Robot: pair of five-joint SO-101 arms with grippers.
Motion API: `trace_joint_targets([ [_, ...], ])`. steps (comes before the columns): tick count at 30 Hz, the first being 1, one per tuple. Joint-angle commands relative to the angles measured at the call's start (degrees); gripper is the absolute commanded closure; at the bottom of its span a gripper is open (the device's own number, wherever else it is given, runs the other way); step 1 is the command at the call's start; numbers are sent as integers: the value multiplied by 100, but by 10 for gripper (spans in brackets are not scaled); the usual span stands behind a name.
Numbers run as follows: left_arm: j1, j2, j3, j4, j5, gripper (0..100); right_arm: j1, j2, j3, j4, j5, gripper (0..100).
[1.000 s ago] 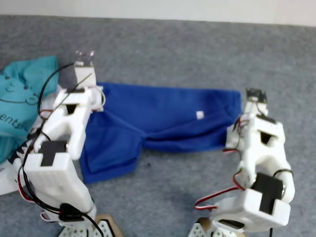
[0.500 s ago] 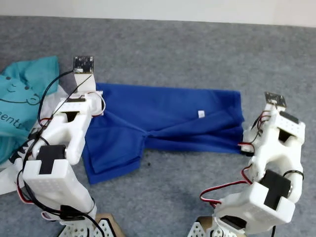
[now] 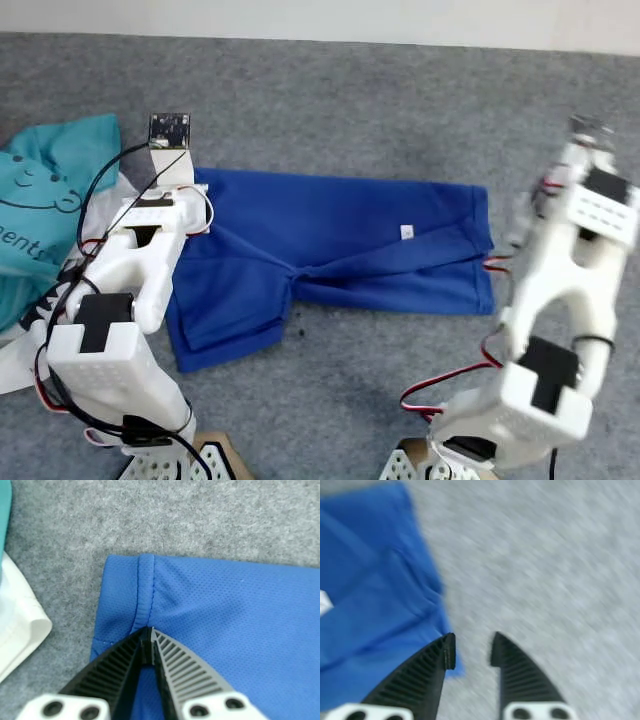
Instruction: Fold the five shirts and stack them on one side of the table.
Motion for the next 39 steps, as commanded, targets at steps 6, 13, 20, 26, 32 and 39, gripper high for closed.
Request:
trace_joint_targets([
  [6,-101,-242,13,-62,35,993,-1358,1200,-655,-1393,-519,993],
  [13,-163,-242,13,-62,44,993,-1429,2598,-1991,-1103,-651,993],
  [20,-154,-242,13,-62,44,993,-1411,3090,-2589,-13,-642,993],
  [26,-145,-224,-13,-62,44,993,-1411,3073,-2686,514,-633,993],
  [32,-145,-215,-22,-62,44,993,-1262,3064,-2686,690,-571,993],
  [39,-145,-207,-31,-62,44,993,-1068,2457,-2615,804,-554,993],
])
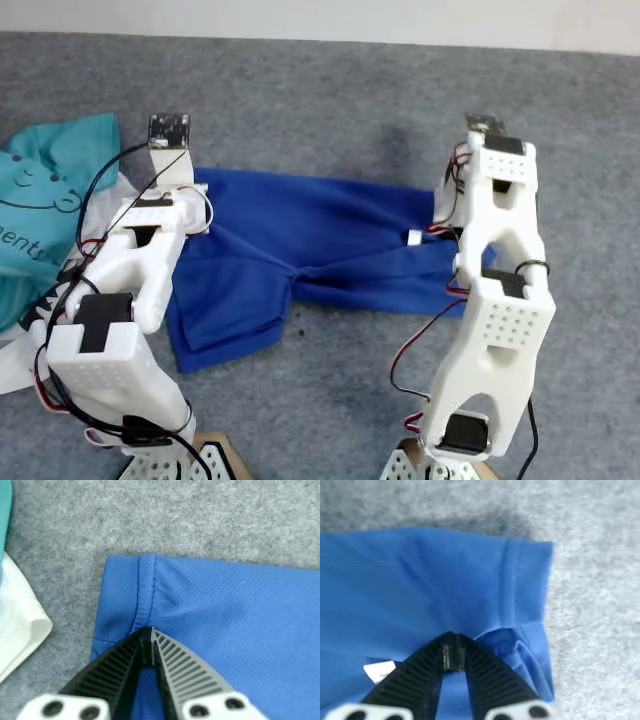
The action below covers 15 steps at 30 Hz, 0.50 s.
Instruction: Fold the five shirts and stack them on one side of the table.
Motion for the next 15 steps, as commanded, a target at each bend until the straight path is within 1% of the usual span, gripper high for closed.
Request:
trace_joint_targets([
  [1,-127,-207,-31,-53,44,993,127,-681,-136,233,53,993],
  [4,-127,-207,-31,-53,44,993,40,-857,277,277,255,993],
  [8,-127,-207,-31,-53,44,993,4,-1235,1103,75,316,993],
  [12,-127,-207,-31,-62,44,993,-4,-1965,2141,-356,343,993],
  [15,-127,-207,-31,-62,44,993,-66,-2659,3046,-664,527,993],
])
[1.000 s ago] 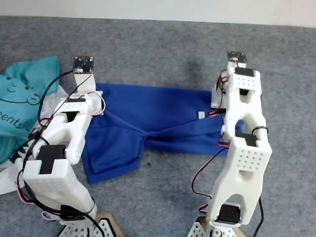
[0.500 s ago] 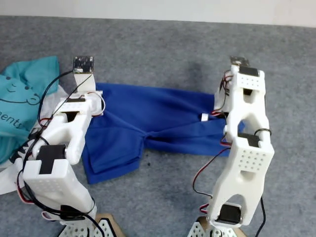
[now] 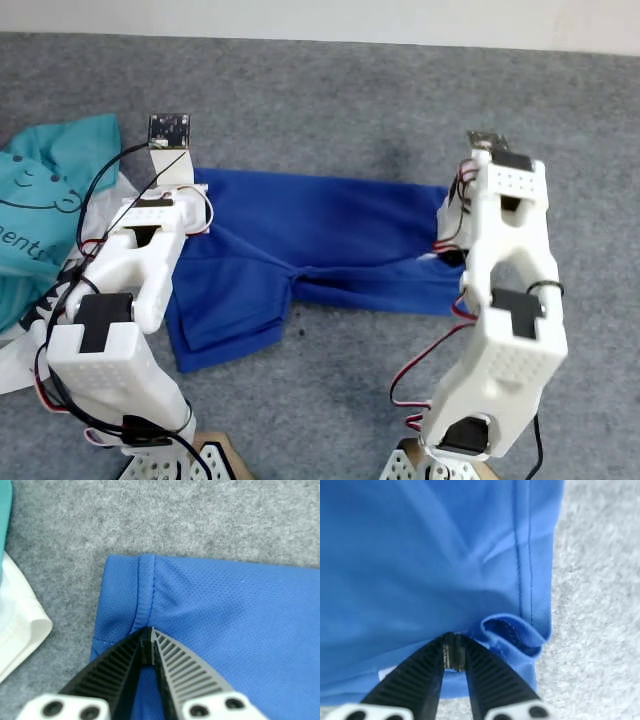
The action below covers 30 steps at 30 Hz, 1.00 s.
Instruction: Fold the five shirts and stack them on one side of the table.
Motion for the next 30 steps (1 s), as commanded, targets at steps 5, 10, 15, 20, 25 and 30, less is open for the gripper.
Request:
trace_joint_targets([
  [5,-136,-207,-31,-62,44,993,-163,-2255,2062,-716,211,993],
  [10,-136,-198,-31,-62,44,993,-163,-3275,3257,-1059,404,993],
  [15,-136,-198,-31,-62,44,993,-119,-3758,3996,-1130,668,993],
  [20,-136,-198,-31,-62,44,993,127,-4321,4066,-1138,651,993],
  [25,-145,-259,-31,-26,53,993,110,-4980,3987,-954,642,993],
  [30,-215,-1024,13,765,53,992,4,-5253,4022,-840,633,990],
])
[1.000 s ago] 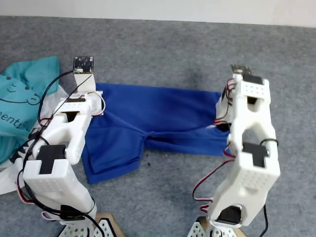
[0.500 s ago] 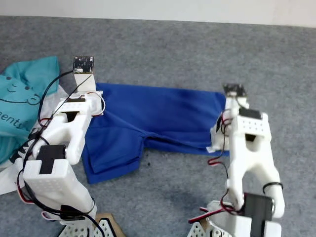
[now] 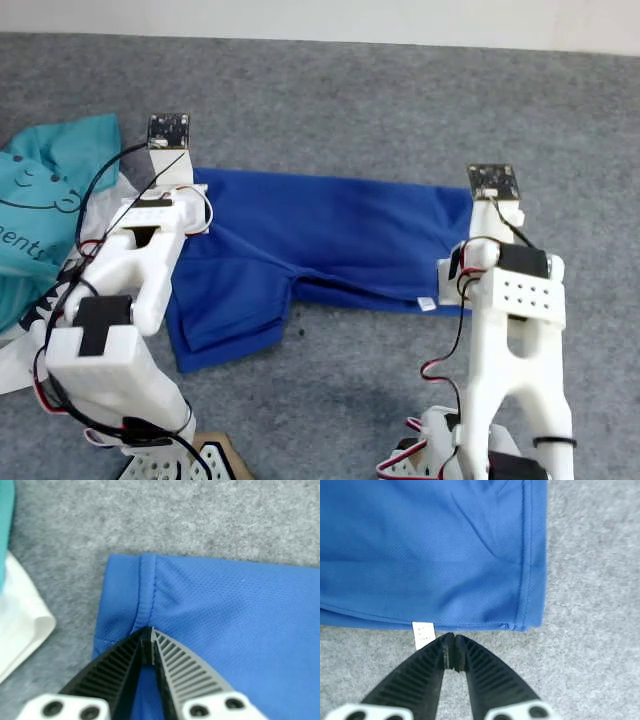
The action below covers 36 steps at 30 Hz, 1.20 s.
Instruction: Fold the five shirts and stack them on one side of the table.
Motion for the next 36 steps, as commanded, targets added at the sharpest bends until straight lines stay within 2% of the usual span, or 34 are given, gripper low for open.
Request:
trace_joint_targets([
  [1,-189,-945,-31,800,62,992,-48,-251,-48,57,44,989],
  [11,-180,-3336,813,3473,35,992,-31,-259,-48,31,53,988],
  [21,-171,-4585,1877,5064,26,992,-31,-259,233,4,97,988],
  [23,-154,-4585,2018,5196,-53,992,-31,-259,233,4,97,988],
  [25,-66,-4585,2255,5160,-457,992,-31,-259,233,4,105,988],
  [29,-48,-4585,2695,4712,-1196,992,-31,-259,233,4,255,949],
  [36,-40,-4593,2985,4281,-1257,983,-22,-251,242,-4,290,937],
])
